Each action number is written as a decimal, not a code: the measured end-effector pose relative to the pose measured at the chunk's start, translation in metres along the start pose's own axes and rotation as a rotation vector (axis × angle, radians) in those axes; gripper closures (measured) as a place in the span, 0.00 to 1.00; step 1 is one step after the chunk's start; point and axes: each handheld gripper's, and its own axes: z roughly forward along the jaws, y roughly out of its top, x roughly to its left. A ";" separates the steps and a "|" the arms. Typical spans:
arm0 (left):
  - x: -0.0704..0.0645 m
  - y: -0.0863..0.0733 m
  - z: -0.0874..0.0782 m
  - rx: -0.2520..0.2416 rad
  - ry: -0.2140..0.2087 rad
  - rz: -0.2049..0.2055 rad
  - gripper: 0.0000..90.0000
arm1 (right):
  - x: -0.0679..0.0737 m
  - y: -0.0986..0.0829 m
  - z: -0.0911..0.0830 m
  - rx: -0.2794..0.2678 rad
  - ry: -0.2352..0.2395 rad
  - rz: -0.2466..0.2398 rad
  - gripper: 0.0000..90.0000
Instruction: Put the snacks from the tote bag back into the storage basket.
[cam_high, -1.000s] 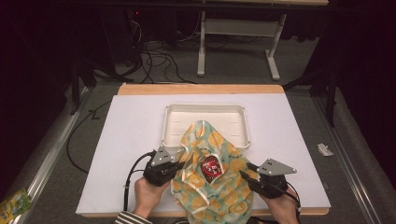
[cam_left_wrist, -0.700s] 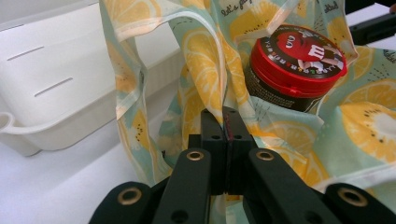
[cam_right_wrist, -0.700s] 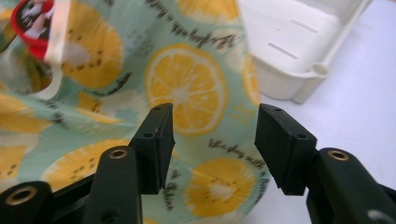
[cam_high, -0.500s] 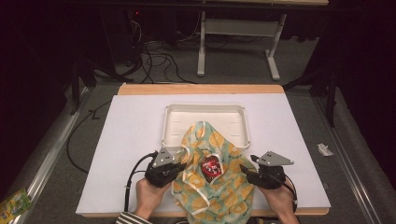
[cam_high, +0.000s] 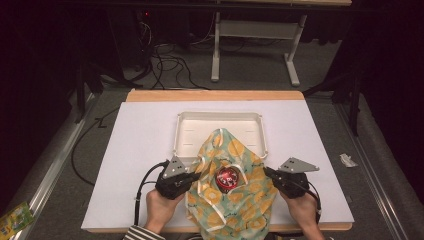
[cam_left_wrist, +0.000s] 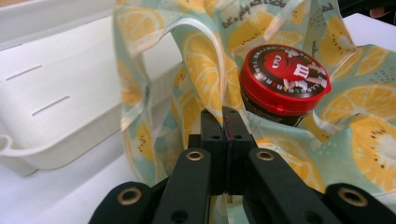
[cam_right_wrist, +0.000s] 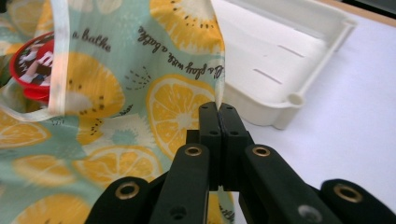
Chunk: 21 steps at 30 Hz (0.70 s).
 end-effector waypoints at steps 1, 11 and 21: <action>0.000 0.000 0.000 -0.002 0.000 -0.001 1.00 | -0.002 0.000 -0.001 -0.002 -0.003 0.009 1.00; 0.002 0.000 0.004 0.010 0.004 -0.012 1.00 | -0.027 -0.017 0.004 0.052 -0.042 0.091 1.00; 0.003 -0.001 0.009 0.022 -0.015 -0.021 1.00 | -0.027 -0.029 0.028 0.150 -0.040 0.095 0.99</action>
